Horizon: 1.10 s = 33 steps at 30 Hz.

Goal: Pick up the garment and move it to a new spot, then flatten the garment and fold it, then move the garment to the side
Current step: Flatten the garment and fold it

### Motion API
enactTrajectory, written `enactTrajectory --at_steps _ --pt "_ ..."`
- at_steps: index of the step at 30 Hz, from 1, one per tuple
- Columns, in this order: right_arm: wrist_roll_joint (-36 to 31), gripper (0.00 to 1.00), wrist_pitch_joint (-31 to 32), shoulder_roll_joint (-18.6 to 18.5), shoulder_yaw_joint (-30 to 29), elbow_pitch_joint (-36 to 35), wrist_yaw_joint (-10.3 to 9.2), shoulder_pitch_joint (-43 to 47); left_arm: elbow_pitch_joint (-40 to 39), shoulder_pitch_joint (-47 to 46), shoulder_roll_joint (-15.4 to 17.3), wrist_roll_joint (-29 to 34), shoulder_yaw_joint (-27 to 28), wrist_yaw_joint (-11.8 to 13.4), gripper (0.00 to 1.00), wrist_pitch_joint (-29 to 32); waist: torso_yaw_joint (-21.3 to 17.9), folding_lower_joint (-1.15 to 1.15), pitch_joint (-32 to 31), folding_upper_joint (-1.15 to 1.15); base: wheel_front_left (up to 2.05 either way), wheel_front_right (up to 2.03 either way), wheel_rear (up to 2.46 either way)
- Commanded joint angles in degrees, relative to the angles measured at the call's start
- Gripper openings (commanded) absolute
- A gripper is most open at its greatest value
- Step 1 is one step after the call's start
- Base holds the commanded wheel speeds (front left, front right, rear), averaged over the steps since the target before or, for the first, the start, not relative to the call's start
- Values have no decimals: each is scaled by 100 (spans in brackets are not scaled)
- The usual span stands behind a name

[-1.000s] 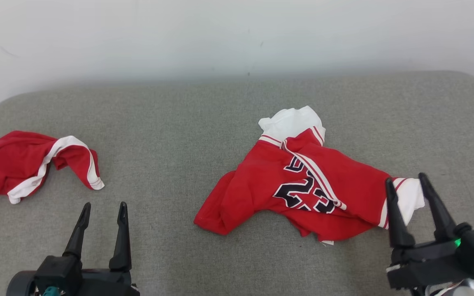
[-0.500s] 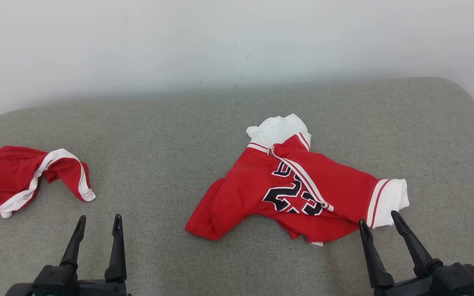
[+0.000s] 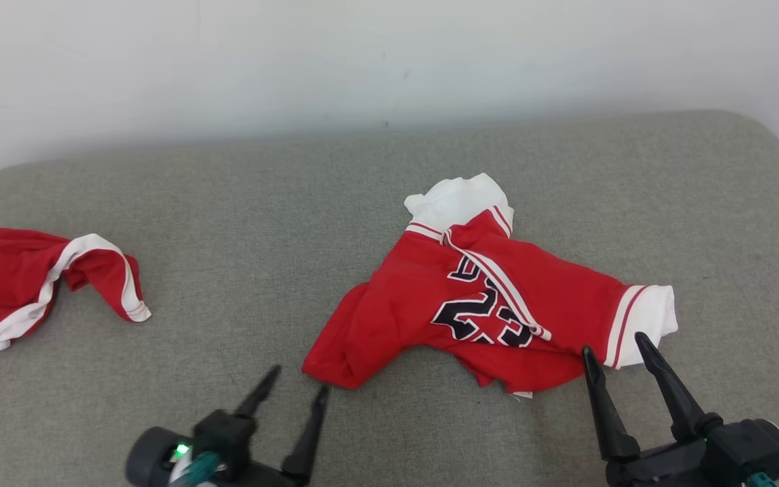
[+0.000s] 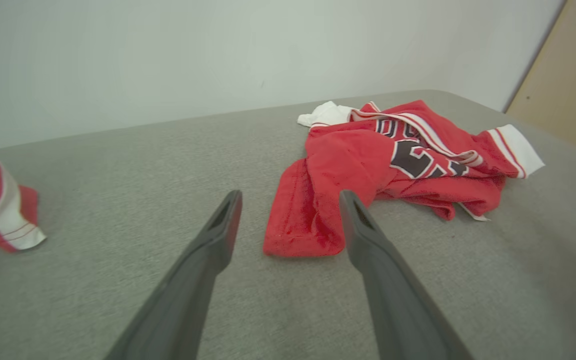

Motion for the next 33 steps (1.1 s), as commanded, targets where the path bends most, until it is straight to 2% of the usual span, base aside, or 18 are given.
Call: enactTrajectory --at_steps 1,7,15,16,17,18,19,23,26,29,33 --pt "41 100 -10 3 24 3 -2 -78 86 -89 34 49 -49 -34 100 95 -70 0 86 0 0 0 0" --pt "159 100 -9 -1 71 45 -2 -286 892 -776 83 38 -688 -205 100 499 -353 0 295 0 0 0 0" --pt "274 100 -10 0 25 58 -2 -434 2179 -1554 60 -186 -881 -241 100 482 -753 0 443 0 0 0 0" --pt "277 100 -10 0 12 55 -2 -434 2340 -1619 54 -217 -903 -230 85 531 -775 0 452 0 0 0 0" --pt "287 100 -10 0 11 49 -2 -439 2453 -1676 55 -244 -915 -229 62 518 -796 0 465 0 0 0 0" --pt "305 100 -10 1 2 44 -2 -446 2543 -1752 45 -255 -930 -230 11 469 -807 0 473 0 0 0 0" --pt "329 100 -10 0 -23 43 -2 -445 2647 -1804 38 -269 -950 -231 0 460 -810 0 477 0 0 0 0" --pt "356 100 -10 1 -89 41 -2 -422 2695 -1917 18 -329 -944 -233 0 269 -773 0 470 0 0 0 0" --pt "388 100 -10 1 -179 25 -2 -358 2306 -1925 85 -312 -1020 -234 0 285 -660 0 441 0 0 0 0" --pt "406 100 -10 -1 -255 21 -2 -317 1525 -1768 284 -283 -1126 -235 0 577 -512 0 397 0 0 0 0" --pt "432 100 -10 0 -331 8 -2 -268 -165 -1503 755 -317 -1244 -235 0 1295 -298 0 346 0 0 0 0"
